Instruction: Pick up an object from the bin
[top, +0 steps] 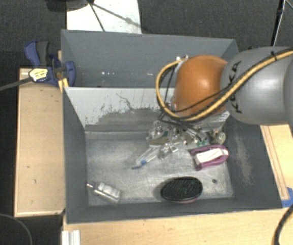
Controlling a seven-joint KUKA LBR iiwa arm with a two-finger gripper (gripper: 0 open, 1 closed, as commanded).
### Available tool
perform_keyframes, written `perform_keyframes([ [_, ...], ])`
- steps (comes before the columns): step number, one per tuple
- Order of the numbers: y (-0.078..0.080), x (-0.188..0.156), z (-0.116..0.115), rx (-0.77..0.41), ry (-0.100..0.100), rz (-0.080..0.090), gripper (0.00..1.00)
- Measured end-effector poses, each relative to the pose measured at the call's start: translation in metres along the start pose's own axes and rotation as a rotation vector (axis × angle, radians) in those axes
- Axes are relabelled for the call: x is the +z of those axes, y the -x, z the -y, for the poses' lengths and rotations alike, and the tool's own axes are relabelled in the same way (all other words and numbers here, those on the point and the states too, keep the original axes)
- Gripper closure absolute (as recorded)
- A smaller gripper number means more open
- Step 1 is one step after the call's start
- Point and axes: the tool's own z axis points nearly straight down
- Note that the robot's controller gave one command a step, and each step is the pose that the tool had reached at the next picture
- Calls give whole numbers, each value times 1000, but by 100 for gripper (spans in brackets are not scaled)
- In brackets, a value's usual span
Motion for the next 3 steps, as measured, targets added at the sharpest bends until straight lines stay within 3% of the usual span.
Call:
perform_keyframes([
  [2, 3, -21, 1, 9, 0, 2, 100],
  [3, 5, -73, 1, 16, -1, 2, 100],
])
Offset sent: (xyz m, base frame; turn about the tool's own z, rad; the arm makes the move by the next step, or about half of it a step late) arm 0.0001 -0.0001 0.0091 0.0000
